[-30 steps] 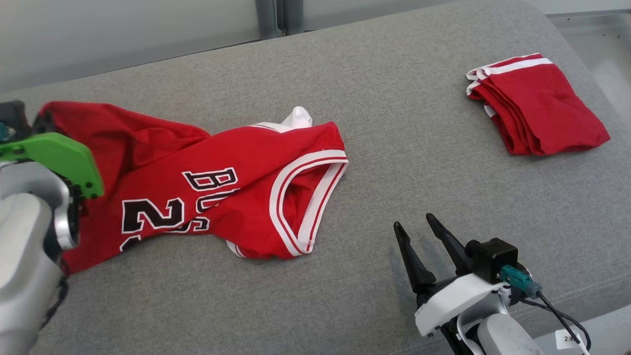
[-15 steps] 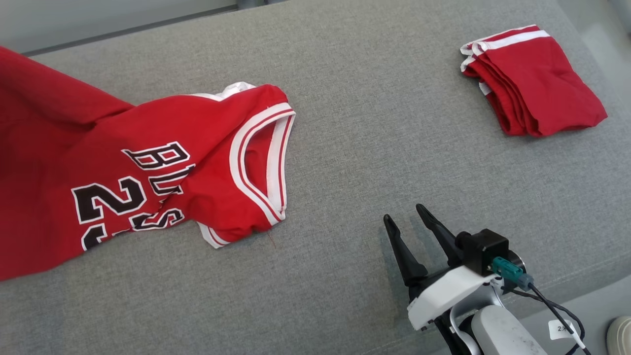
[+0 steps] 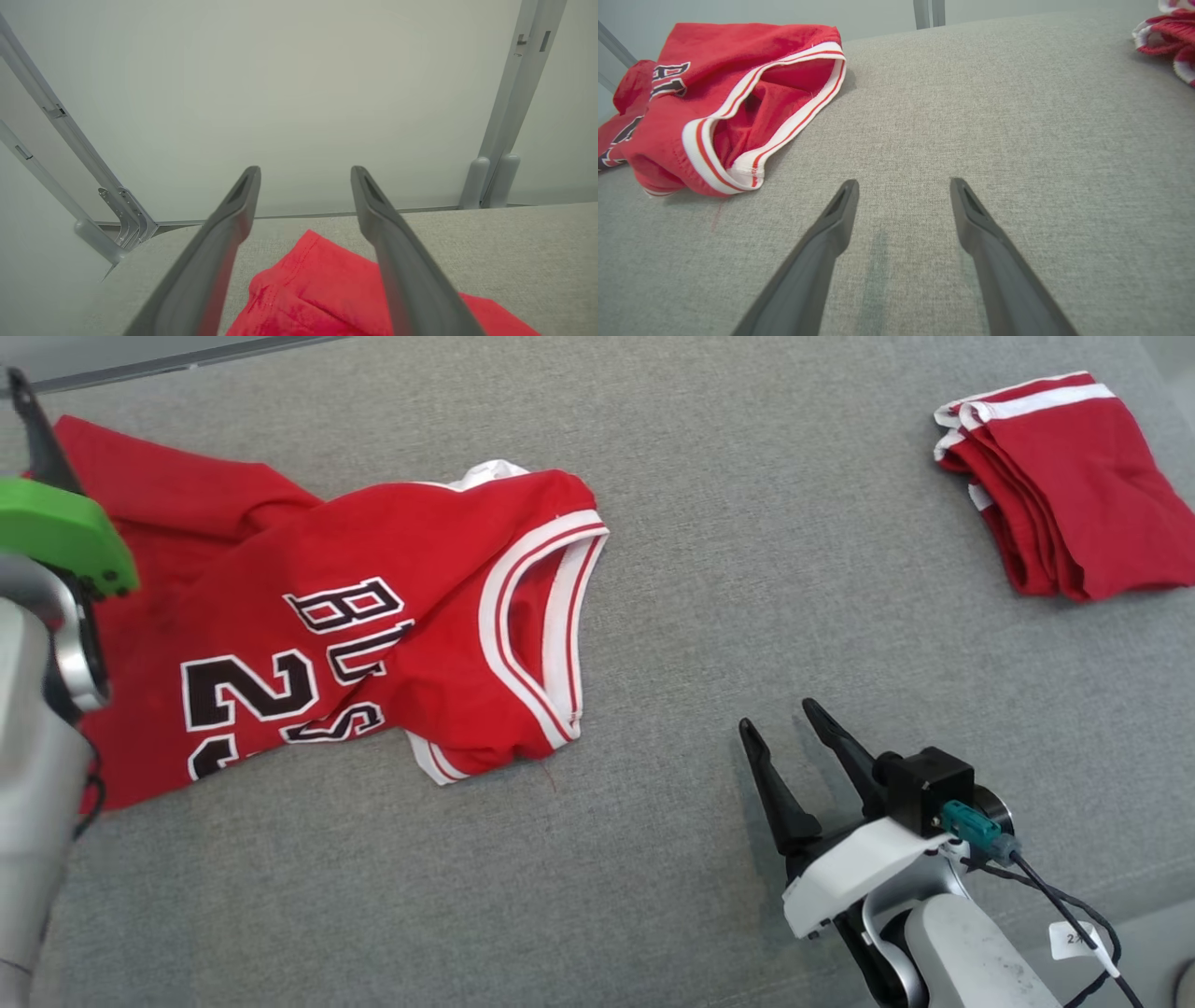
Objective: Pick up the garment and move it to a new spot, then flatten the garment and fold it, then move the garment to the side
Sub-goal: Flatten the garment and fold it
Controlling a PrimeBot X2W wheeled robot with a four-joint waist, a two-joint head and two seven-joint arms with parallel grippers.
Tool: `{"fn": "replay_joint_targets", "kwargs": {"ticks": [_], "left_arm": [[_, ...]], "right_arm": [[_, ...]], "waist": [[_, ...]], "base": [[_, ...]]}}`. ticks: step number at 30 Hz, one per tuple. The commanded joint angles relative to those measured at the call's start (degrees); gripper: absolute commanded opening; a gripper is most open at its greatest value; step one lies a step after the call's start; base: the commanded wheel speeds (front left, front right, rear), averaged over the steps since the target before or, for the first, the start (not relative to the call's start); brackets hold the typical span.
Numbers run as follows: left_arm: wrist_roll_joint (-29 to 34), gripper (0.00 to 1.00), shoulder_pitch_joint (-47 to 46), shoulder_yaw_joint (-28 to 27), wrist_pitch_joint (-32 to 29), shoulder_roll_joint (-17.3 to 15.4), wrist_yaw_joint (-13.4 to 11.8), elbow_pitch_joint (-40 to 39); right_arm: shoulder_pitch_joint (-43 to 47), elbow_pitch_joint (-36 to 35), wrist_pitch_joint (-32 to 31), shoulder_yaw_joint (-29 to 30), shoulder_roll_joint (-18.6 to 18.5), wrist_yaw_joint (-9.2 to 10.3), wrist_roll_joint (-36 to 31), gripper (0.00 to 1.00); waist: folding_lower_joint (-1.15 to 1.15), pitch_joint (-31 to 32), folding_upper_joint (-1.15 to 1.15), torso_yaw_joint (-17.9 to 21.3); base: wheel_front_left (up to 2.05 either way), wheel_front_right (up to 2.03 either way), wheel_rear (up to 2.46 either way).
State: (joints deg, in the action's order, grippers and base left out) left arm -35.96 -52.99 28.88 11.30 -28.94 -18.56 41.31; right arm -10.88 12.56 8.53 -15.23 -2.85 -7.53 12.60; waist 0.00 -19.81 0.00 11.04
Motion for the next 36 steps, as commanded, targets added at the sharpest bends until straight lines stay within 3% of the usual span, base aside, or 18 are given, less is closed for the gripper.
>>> {"fn": "replay_joint_targets", "kwargs": {"ticks": [1, 8, 21, 28, 36], "left_arm": [[-1.50, 1.00, 2.23, -1.12, 1.70, 1.40, 0.48, -0.11], [-4.45, 1.00, 10.68, -6.72, 3.98, 6.03, 2.72, -6.31], [1.77, 1.00, 35.54, -15.17, 3.89, 13.55, 5.69, -23.52], [6.89, 1.00, 46.47, -18.30, 3.82, 18.86, 11.20, -32.44], [13.87, 1.00, 54.27, -20.46, 3.83, 23.49, 16.84, -36.74]], "right_arm": [[0.71, -0.33, -0.24, 0.66, -0.06, 0.08, -0.60, 1.00], [2.43, -0.68, -0.92, 1.62, -0.09, 0.08, -0.66, 1.00], [7.17, -0.17, -1.54, 1.90, -0.10, 0.08, 0.69, 1.00], [8.29, 0.18, -1.50, 1.83, -0.10, 0.08, 1.14, 1.00], [6.91, 1.56, -2.41, 1.23, -0.32, 0.08, -0.06, 1.00]], "waist": [[0.00, 2.04, 0.00, -3.35], [0.00, 5.71, 0.00, -7.47], [0.00, 13.37, 0.00, -10.70], [0.00, 15.26, 0.00, -11.68], [0.00, 15.49, 0.00, -13.51]], "base": [[0.00, 0.00, 0.00], [0.00, 0.00, 0.00], [0.00, 0.00, 0.00], [0.00, 0.00, 0.00], [0.00, 0.00, 0.00]]}}
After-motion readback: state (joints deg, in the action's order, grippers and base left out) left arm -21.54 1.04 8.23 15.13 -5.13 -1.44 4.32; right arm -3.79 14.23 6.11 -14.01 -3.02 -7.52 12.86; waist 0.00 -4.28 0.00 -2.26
